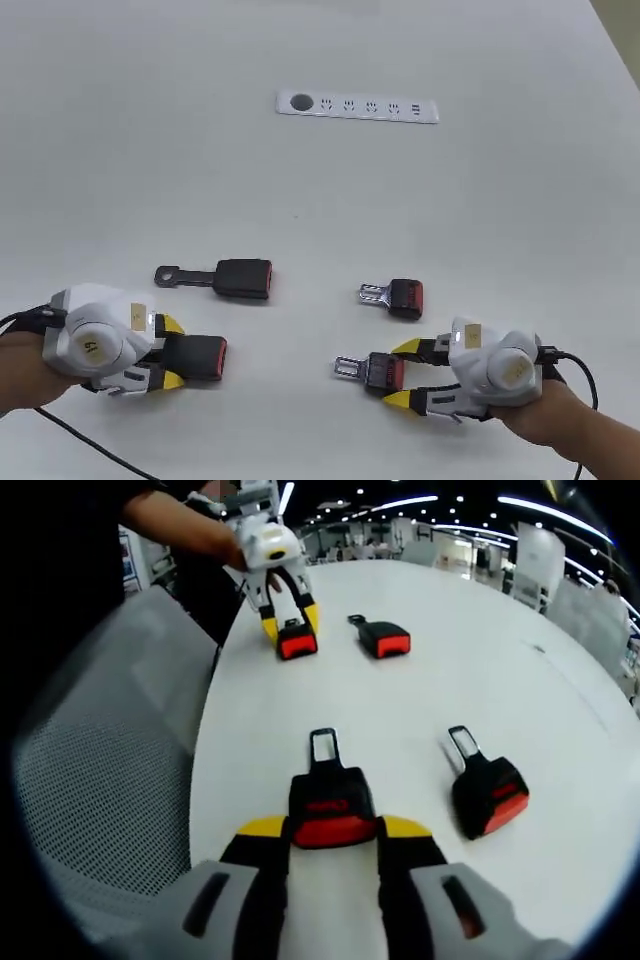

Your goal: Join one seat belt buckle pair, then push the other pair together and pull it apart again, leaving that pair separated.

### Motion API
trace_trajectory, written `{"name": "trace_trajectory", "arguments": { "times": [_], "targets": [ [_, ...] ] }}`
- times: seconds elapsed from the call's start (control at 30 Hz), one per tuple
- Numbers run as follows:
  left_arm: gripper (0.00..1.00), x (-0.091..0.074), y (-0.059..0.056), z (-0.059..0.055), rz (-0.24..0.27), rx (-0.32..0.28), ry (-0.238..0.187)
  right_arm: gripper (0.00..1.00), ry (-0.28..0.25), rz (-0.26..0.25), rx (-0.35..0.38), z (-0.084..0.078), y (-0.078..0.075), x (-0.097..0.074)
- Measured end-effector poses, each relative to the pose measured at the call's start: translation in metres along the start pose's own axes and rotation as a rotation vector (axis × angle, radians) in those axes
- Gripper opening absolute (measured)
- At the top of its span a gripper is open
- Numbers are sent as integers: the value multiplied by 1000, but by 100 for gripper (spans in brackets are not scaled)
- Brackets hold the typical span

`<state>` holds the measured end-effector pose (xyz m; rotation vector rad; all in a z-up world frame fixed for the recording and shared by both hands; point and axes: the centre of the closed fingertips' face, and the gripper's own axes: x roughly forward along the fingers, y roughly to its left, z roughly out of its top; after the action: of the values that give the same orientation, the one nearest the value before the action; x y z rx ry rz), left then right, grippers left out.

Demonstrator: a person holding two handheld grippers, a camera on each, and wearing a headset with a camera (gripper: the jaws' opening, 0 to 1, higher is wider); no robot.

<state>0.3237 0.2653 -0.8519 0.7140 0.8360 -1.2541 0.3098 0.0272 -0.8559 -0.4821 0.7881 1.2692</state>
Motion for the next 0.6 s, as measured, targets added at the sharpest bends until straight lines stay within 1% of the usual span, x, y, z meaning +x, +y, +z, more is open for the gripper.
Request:
{"name": "trace_trajectory", "arguments": {
  "times": [0.03,0.27,0.4,0.6],
  "targets": [
    [35,-1,0,0,0,0,2,34,10,13,-30,-1,0,0],
    [34,-2,0,0,-3,-4,14,33,17,49,-65,-1,-2,-1],
    [34,-3,1,-2,-4,-10,13,33,1,53,-64,-1,-2,0],
    [34,-2,2,-3,-6,-13,16,33,-36,45,-44,0,-1,-1]
  ]
}}
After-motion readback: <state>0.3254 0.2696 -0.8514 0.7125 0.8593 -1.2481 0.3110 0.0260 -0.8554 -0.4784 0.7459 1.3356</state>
